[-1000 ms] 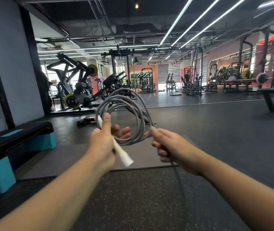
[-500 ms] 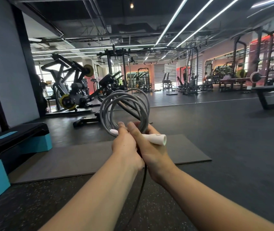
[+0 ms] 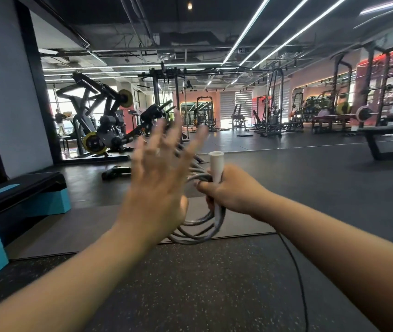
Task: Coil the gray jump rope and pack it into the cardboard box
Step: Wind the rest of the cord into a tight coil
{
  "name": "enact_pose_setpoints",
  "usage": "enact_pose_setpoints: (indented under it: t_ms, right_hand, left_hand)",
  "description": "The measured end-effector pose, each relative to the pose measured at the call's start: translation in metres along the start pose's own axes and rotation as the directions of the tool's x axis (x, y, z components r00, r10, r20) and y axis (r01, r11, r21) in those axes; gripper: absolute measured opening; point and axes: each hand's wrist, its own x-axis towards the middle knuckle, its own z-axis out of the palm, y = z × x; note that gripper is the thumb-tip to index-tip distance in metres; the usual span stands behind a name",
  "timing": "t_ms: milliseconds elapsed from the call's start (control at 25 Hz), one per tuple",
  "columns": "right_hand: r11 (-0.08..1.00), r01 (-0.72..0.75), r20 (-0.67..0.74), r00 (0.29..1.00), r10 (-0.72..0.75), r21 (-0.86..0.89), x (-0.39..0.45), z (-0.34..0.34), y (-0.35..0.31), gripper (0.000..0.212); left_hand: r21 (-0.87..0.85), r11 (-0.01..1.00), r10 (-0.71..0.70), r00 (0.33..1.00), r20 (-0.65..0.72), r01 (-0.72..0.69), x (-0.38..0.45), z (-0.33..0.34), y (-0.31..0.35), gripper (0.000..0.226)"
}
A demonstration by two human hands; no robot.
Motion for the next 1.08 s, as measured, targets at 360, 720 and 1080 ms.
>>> enact_pose_setpoints:
  t_ms: [360, 720, 1080]
  right_hand:
    - [0.93, 0.115, 0.198, 0.979, -0.047, -0.35, 0.003, -0.011, -0.018, 0.02]
    - [0.851, 0.221, 0.277, 0.956, -0.093, -0.476, -0.002, -0.007, -0.017, 0.017]
    - [0.976, -0.048, 0.336, 0.934, 0.118, -0.212, -0.009, -0.06, -0.006, 0.055]
  left_hand:
    - [0.315, 0.855, 0.339, 0.903, 0.262, -0.412, 0.017, 0.005, -0.008, 0.021]
    - [0.237, 0.952, 0.051, 0.863, 0.503, -0.194, 0.029, -0.005, 0.015, 0.024]
    - [-0.012, 0.995, 0.074, 0.659, 0.748, -0.098, 0.021, -0.007, -0.016, 0.018]
